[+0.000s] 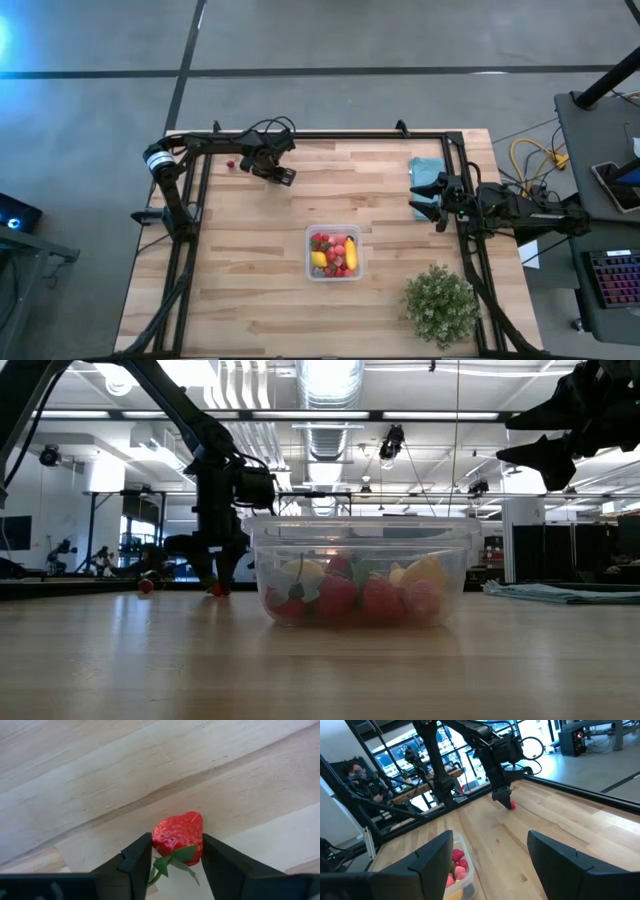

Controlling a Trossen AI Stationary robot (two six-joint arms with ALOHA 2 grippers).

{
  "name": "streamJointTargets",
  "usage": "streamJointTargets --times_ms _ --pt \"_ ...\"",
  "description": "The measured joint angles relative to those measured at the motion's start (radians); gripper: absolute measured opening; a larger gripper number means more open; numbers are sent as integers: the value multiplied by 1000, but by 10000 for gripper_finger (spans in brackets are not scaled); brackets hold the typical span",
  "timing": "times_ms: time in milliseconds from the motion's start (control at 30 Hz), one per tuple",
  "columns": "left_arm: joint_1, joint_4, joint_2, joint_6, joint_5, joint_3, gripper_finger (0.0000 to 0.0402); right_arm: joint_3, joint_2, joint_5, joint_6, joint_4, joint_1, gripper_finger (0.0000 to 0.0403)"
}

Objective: Pick and placing Produce into tupperware
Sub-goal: Put the red strawberry into the transparent bin

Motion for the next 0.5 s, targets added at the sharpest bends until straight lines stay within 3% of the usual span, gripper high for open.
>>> streamJointTargets --times_ms 167,367,500 --pt "0 -1 -1 0 0 0 117 0 0 0 0 0 0 251" --pt "-14 -3 -2 1 8 19 125 0 0 0 0 0 0 248" --pt "-56 1 -10 52 69 76 127 0 0 0 0 0 0 247"
